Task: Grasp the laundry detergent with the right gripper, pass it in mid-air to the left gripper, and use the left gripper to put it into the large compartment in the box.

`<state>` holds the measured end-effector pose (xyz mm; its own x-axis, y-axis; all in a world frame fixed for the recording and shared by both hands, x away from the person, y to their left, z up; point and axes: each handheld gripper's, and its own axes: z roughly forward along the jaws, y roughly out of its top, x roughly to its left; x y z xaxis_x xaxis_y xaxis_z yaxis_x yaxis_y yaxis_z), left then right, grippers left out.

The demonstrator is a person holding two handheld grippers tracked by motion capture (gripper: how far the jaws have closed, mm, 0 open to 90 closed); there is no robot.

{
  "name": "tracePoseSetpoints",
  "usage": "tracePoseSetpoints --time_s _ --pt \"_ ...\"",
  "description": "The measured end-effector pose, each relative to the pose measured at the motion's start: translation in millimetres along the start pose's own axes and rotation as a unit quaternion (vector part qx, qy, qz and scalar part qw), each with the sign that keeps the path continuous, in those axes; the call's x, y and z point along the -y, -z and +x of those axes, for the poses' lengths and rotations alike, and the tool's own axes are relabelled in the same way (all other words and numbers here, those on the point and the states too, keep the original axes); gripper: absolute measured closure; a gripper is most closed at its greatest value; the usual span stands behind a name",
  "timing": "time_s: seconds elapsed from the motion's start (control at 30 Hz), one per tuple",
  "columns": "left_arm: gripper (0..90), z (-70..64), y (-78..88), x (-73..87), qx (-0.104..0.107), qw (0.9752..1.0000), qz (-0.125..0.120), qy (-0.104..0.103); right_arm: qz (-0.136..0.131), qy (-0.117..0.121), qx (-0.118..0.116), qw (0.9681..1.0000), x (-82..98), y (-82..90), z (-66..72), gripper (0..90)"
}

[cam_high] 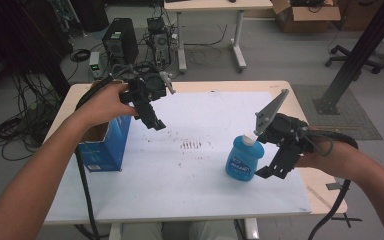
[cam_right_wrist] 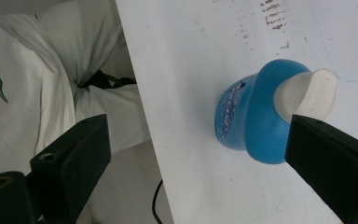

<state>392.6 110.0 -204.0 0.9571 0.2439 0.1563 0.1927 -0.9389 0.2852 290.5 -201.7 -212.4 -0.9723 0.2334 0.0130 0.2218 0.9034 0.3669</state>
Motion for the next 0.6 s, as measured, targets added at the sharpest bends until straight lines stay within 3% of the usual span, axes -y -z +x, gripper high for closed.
tracePoseSetpoints --time_s 0.6 --pt "5.6 1.2 -0.6 -0.4 0.0 1.0 0.001 0.004 -0.003 -0.007 0.016 0.9998 1.5 10.6 -4.9 6.5"
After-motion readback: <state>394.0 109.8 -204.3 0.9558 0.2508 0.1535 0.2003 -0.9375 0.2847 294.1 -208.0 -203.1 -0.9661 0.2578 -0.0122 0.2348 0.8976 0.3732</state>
